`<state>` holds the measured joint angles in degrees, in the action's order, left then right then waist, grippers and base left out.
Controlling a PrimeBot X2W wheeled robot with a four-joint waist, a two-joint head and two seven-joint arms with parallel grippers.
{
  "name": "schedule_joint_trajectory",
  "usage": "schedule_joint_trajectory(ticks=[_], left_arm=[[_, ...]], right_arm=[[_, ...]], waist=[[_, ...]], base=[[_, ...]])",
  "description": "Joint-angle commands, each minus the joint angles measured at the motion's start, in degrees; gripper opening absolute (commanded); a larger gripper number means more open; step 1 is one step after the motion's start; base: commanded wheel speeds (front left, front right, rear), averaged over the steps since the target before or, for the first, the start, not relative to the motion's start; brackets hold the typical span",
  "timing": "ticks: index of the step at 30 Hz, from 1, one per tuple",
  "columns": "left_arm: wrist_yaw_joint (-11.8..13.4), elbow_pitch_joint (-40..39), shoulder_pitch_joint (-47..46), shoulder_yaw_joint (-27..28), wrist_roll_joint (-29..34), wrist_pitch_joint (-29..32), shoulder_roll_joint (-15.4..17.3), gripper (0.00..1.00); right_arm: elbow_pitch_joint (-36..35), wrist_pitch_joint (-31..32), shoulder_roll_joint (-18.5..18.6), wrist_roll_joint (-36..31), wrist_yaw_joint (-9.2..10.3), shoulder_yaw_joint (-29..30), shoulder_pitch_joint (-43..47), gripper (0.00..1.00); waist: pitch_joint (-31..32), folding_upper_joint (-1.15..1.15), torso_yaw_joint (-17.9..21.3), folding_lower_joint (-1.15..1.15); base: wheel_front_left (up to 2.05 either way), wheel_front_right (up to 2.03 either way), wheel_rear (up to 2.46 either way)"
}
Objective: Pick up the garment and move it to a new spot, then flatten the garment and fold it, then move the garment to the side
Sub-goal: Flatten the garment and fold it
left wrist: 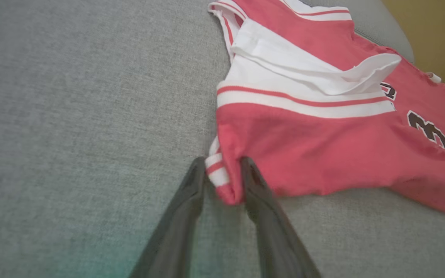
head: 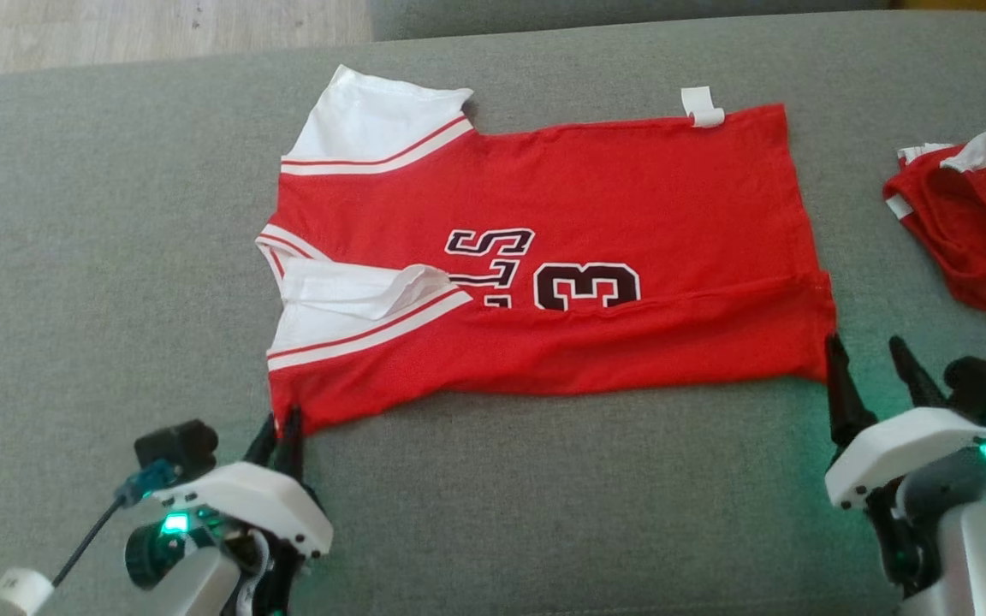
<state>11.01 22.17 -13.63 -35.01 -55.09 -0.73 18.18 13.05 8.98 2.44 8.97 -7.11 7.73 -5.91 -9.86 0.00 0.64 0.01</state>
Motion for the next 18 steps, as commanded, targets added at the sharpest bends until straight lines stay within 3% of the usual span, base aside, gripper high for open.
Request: schedule_joint_trajectory(ticks=[1,2,11,12,13,14,17,18], left_arm=[[-0.2,-1.0,-2.7,2.1,-0.4,0.1,0.5,0.12],[-0.3,-0.9,-2.9,2.0,-0.4,0.0,0.4,0.00],[-1.0,-2.8,-4.4,2.8,0.5,-3.4,0.1,0.00],[-1.0,-3.3,-4.5,2.9,0.6,-3.6,0.2,0.00],[-1.0,-3.8,-4.5,3.0,0.6,-3.8,0.3,0.00],[-0.9,-4.3,-4.5,3.0,0.7,-3.9,0.5,0.00],[-0.7,-6.0,-4.2,3.2,0.9,-4.2,1.0,0.00],[-0.6,-6.7,-4.0,3.3,0.9,-4.4,1.2,0.00]], right_arm=[[-1.2,0.1,0.4,-0.5,-0.37,-1.2,-2.4,1.00],[-0.1,0.3,0.4,-0.7,-0.37,-1.1,-2.8,1.00],[11.5,0.2,0.4,1.8,-0.37,-0.5,-7.2,1.00],[12.9,0.3,0.4,1.7,-0.37,-0.6,-7.7,0.93],[14.3,0.6,0.4,2.0,-0.37,-0.8,-8.2,0.72],[15.6,0.8,0.4,2.7,-0.37,-1.1,-8.7,0.43],[18.5,0.2,0.4,4.3,-0.37,-1.7,-9.8,0.02],[19.2,-0.2,0.4,5.1,-0.37,-1.7,-10.1,0.00]], waist=[[-0.1,0.00,-0.1,-0.01],[-0.3,0.00,-0.1,-0.01],[-0.7,0.00,-1.0,-0.01],[-0.7,0.00,-1.2,-0.01],[-0.6,0.00,-1.4,-0.01],[-0.5,0.00,-1.6,-0.01],[0.1,0.00,-2.1,-0.01],[0.4,0.00,-2.3,-0.01]], base=[[0.00,0.00,0.00],[0.00,0.00,0.00],[0.00,0.00,0.00],[0.00,0.00,0.00],[0.00,0.00,0.00],[0.00,0.00,0.00],[0.00,0.00,0.00],[0.00,0.00,0.00]])
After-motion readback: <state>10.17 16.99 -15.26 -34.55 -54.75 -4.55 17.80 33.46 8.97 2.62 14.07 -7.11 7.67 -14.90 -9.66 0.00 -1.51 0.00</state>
